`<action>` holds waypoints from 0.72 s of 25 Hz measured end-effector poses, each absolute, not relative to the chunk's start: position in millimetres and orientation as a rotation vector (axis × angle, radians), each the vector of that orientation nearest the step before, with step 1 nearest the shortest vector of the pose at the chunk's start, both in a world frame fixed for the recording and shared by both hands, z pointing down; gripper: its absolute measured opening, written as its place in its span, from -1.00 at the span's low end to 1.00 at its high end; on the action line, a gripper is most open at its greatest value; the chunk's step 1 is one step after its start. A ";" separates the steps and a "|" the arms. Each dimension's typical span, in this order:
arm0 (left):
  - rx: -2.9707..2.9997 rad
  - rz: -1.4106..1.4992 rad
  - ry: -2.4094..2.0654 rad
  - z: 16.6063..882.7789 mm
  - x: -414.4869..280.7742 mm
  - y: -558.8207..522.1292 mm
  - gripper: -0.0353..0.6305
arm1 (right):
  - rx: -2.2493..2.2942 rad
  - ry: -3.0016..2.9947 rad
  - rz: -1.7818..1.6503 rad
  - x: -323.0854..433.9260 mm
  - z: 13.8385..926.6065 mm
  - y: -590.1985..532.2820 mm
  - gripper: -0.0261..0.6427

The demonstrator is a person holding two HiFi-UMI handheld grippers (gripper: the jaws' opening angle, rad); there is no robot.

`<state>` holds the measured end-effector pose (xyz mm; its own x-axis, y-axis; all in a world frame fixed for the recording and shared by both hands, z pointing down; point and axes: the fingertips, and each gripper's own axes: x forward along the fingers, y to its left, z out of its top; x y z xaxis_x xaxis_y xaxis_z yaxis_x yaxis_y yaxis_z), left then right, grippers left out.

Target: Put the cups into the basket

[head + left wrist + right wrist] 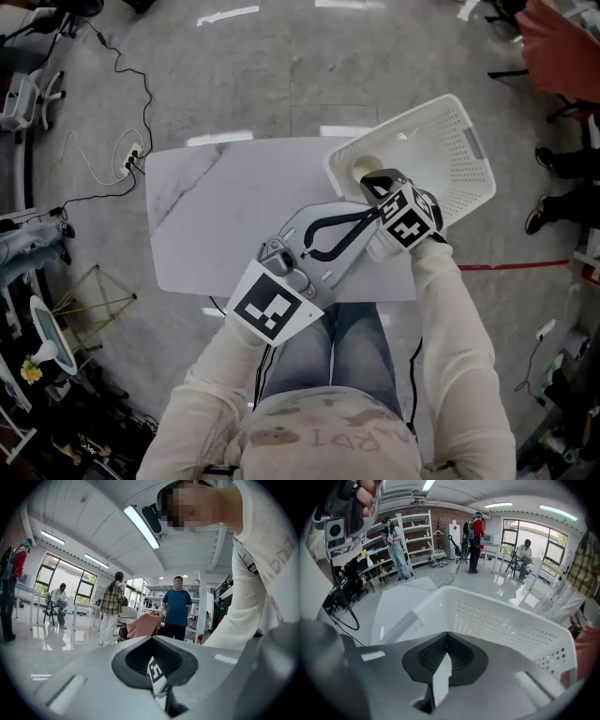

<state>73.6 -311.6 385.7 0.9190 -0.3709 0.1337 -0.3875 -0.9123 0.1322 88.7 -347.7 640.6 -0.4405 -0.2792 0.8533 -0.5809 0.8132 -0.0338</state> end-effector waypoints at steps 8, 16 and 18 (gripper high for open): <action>2.996 0.035 -0.588 322.4 98.0 -301.3 -0.89 | 0.781 -2.229 0.311 85.2 508.3 -328.7 -0.84; 3.041 0.007 -0.581 268.2 121.4 -283.0 -0.89 | 1.068 -2.445 0.308 104.4 376.3 -280.5 -0.84; 3.053 0.012 -0.575 257.7 126.6 -272.0 -0.89 | 1.140 -2.483 0.304 110.5 352.5 -262.7 -0.84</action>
<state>126.6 -272.0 257.7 0.9314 -0.3636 0.0140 -0.3639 -0.9309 0.0326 110.5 -262.7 352.5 -0.5931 -0.6783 0.4338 -0.7630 0.6455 -0.0336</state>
